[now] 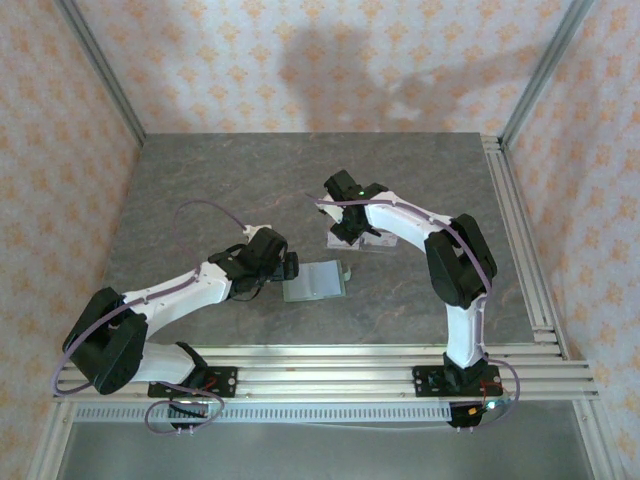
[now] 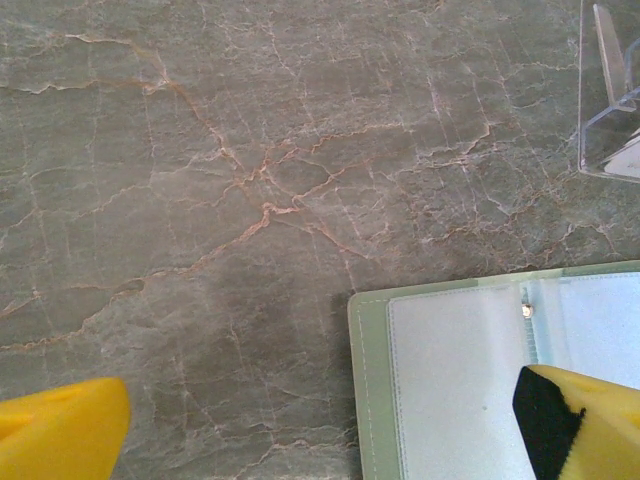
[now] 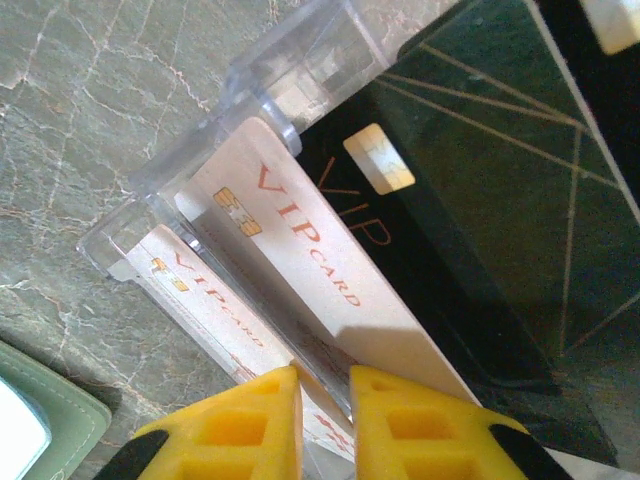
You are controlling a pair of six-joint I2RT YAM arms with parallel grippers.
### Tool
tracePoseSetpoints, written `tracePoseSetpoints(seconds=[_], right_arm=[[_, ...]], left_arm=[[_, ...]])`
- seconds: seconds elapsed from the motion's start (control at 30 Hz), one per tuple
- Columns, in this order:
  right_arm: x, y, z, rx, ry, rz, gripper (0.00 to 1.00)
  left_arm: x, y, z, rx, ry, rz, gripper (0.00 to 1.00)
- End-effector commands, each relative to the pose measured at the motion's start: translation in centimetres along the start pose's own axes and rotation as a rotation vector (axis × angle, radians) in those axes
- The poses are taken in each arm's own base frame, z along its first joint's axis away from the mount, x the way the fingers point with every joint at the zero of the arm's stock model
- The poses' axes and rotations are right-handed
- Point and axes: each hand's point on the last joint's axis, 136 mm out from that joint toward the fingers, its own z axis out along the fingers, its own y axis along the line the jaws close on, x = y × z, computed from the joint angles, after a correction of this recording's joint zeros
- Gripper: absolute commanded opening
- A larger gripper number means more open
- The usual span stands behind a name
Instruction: Put the credit cards into the card holder
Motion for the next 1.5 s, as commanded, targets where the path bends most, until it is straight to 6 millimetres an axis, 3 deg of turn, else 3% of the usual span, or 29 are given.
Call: tracePoseSetpoints(seconds=[0.0,0.27,0.47,0.83,1.23,1.47], right_arm=[[0.7,-0.3,-0.1,0.004,0.04,0.0,0.14],[0.5,-3.5,-0.1,0.097,0.053,0.089,0.14],[1.4,-5.3,0.7,0.164,0.128,0.154,0.14],[0.5,-3.1,0.1,0.031,0.056,0.192,0.22],[0.0,-1.8,-1.5,-0.039,0.0,0.151,0.22],[0.5,-1.0,-1.2,-0.083,0.02,0.118,0.22]], left_arm=[[-0.5,-0.2,0.2,0.003,-0.007,-0.009,1.0],[-0.6,-0.3,0.2,0.005,-0.01,-0.009,1.0],[-0.7,-0.3,0.1,0.007,-0.013,-0.01,1.0],[-0.6,-0.1,0.1,0.003,-0.013,-0.008,1.0],[-0.7,-0.4,0.4,0.005,-0.01,-0.006,1.0],[-0.7,-0.5,0.5,0.006,-0.008,-0.004,1.0]])
